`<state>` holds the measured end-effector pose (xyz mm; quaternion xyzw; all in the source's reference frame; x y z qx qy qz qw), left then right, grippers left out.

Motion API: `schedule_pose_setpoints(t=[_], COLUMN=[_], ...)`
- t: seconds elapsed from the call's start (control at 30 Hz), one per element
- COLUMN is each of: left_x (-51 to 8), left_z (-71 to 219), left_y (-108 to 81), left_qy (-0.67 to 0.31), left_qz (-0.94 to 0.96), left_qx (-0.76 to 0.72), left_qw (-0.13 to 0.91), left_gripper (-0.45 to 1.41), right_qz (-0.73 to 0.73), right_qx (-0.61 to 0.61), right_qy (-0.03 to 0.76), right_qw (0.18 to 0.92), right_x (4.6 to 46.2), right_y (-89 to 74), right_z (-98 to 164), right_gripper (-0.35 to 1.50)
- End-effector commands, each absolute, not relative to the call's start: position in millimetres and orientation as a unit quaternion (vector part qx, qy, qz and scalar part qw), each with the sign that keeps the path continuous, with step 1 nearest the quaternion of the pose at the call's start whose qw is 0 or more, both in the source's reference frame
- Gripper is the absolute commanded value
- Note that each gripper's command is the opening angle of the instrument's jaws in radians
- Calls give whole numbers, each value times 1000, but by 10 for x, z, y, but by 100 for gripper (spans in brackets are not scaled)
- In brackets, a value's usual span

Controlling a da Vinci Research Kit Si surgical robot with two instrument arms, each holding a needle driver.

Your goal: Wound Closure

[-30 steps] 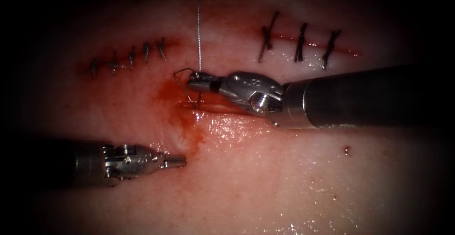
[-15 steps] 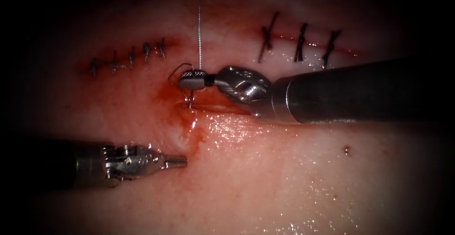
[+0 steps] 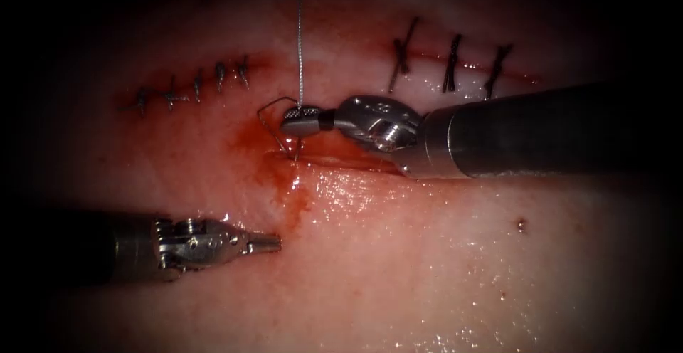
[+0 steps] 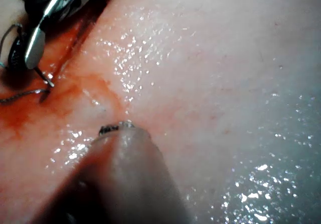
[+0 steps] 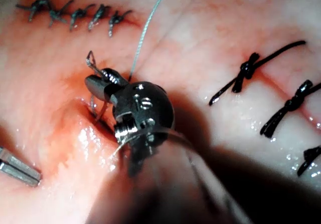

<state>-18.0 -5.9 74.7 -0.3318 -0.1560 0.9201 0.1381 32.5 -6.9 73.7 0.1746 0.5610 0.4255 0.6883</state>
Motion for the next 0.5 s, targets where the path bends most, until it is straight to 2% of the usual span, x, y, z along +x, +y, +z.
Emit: schedule_pose_setpoints(t=[0.03,0.5], left_x=[-185,-186], left_z=[752,753], left_y=[-67,-69], left_qy=[-159,-159], left_qz=[920,919], left_qx=[-332,-333], left_qw=[138,137], left_gripper=[-45,-45], right_qz=[419,386], right_qx=[164,112], right_qy=[562,568], right_qw=[694,719], right_x=[330,327], right_y=[-70,-55], right_z=[742,735], right_gripper=[-35,-35])
